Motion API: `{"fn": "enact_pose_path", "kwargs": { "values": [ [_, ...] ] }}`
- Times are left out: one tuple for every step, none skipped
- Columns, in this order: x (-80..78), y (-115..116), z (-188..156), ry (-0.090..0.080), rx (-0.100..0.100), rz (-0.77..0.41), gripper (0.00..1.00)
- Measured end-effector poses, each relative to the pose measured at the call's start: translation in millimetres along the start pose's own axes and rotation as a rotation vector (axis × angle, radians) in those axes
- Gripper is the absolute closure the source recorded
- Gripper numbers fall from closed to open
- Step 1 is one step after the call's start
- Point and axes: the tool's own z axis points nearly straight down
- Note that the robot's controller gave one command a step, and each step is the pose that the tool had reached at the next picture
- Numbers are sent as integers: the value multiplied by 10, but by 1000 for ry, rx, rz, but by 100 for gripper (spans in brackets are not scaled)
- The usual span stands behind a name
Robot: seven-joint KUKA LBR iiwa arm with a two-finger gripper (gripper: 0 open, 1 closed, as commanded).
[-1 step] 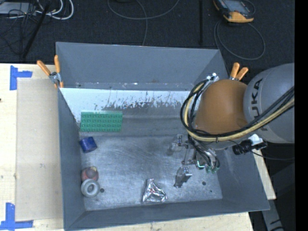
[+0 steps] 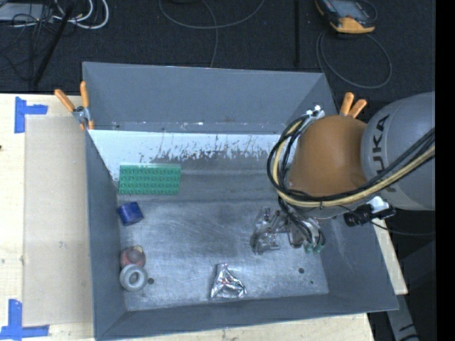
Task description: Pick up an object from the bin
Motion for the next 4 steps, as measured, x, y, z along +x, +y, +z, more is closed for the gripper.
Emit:
{"fn": "enact_pose_path", "kwargs": {
  "values": [
    [0, -1, 0, 0, 0, 1, 0],
    [381, 204, 730, -11, 0, -104, 0],
    [358, 755, 808, -22, 2, -294, 0],
    [365, 877, 806, -23, 3, -294, 0]
  ]
}}
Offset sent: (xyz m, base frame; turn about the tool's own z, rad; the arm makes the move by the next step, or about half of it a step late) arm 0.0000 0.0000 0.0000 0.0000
